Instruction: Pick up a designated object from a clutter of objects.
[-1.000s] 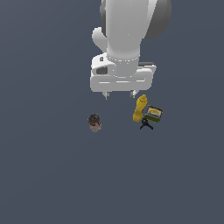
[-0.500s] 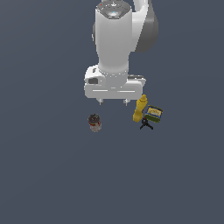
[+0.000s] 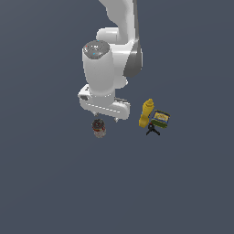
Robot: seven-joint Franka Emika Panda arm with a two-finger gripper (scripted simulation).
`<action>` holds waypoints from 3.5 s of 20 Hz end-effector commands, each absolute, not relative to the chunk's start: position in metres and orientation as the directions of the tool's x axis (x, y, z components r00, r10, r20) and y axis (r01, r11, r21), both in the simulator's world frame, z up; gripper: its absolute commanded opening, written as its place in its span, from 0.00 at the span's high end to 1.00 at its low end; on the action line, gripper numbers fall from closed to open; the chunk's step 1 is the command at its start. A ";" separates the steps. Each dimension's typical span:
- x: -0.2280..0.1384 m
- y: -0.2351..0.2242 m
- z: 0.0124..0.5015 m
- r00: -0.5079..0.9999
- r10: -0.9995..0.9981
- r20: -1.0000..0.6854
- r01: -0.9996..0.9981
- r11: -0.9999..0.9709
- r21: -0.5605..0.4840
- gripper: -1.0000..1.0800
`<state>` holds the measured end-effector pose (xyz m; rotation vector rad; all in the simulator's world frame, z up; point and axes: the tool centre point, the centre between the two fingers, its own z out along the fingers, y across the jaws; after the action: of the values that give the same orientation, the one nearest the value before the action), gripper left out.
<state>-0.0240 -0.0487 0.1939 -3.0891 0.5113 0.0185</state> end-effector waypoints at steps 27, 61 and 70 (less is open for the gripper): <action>-0.056 -0.098 0.100 0.831 -0.556 0.000 -0.556 -0.831 0.001 0.04; -0.051 -0.092 0.130 0.830 -0.557 0.001 -0.557 -0.830 0.000 1.00; -0.044 -0.083 0.212 0.830 -0.558 0.001 -0.558 -0.830 0.001 1.00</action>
<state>-0.0456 -0.0849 0.1952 -3.0069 0.9163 0.0040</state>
